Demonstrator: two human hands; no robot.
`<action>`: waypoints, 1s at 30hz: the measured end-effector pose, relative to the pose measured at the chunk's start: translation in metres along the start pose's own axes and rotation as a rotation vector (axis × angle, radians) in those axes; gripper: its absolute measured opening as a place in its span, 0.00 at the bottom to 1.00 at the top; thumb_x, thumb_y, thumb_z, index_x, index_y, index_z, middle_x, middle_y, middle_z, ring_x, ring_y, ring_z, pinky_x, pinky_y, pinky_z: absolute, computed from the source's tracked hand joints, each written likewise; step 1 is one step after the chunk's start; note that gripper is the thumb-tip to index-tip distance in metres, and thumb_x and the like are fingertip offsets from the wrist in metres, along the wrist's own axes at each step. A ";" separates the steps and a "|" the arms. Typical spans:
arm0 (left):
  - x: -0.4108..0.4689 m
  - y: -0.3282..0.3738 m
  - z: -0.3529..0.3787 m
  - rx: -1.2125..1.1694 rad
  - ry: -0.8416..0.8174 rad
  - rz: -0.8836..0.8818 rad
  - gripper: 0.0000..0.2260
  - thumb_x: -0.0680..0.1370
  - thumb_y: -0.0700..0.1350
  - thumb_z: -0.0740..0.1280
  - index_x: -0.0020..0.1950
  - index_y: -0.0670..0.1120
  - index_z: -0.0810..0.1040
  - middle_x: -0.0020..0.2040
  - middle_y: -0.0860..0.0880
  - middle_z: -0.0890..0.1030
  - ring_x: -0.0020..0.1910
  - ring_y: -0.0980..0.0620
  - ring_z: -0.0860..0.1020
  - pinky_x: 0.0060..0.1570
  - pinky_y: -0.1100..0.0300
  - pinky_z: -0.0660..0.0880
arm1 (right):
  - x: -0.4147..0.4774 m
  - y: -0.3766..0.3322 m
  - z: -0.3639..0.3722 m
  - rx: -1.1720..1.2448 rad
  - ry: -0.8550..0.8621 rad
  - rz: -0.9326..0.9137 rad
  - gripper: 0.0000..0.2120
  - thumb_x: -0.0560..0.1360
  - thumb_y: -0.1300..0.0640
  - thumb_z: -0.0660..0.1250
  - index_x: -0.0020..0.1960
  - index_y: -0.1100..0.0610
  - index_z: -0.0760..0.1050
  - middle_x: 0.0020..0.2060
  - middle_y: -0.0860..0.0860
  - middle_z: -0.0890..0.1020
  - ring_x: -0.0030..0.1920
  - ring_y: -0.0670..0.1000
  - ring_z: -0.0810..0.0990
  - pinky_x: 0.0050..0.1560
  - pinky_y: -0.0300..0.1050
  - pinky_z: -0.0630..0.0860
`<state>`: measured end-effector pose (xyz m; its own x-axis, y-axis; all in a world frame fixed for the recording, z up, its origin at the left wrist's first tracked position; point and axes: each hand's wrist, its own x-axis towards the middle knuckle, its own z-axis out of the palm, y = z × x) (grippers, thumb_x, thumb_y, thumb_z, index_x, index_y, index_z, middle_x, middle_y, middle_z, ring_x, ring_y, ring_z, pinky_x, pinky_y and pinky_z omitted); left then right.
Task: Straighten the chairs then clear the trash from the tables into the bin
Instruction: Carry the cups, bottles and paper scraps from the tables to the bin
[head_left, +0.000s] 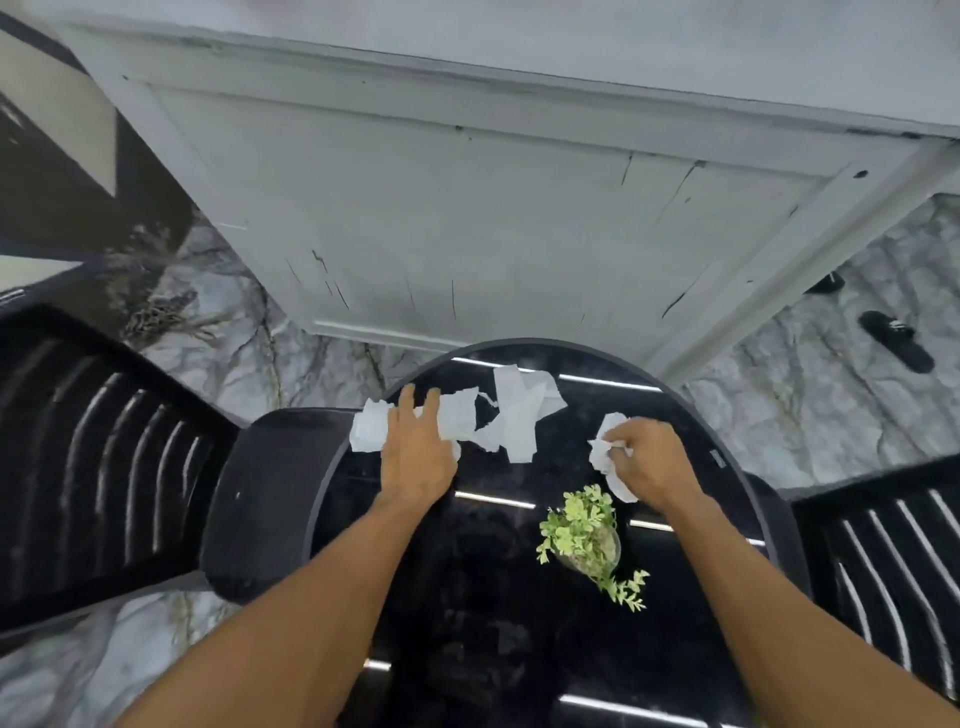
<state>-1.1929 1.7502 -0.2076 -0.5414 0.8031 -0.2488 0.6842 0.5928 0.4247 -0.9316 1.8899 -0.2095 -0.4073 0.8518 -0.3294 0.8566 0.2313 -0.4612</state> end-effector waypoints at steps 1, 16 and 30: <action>0.004 -0.003 0.001 0.040 -0.007 -0.016 0.23 0.78 0.40 0.67 0.72 0.46 0.70 0.73 0.42 0.64 0.68 0.44 0.66 0.60 0.53 0.74 | 0.009 -0.011 -0.001 0.002 0.005 -0.050 0.11 0.71 0.64 0.69 0.52 0.56 0.85 0.56 0.53 0.83 0.57 0.56 0.79 0.60 0.49 0.74; -0.029 -0.034 -0.009 -0.225 0.056 -0.016 0.18 0.70 0.30 0.61 0.26 0.48 0.63 0.26 0.54 0.66 0.27 0.54 0.65 0.54 0.50 0.74 | 0.057 -0.117 0.032 -0.396 -0.292 -0.395 0.19 0.66 0.73 0.62 0.54 0.64 0.81 0.50 0.58 0.84 0.50 0.57 0.81 0.49 0.49 0.79; -0.026 0.058 0.008 -0.226 -0.056 0.233 0.11 0.70 0.29 0.62 0.30 0.41 0.75 0.32 0.48 0.77 0.34 0.52 0.75 0.51 0.57 0.77 | -0.031 -0.001 -0.014 -0.211 -0.087 0.014 0.21 0.73 0.60 0.71 0.65 0.56 0.77 0.63 0.54 0.78 0.66 0.57 0.73 0.65 0.48 0.70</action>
<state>-1.1349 1.7644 -0.1837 -0.3505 0.9216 -0.1671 0.6576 0.3691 0.6567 -0.9147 1.8698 -0.1870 -0.4129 0.8138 -0.4091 0.9060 0.3208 -0.2763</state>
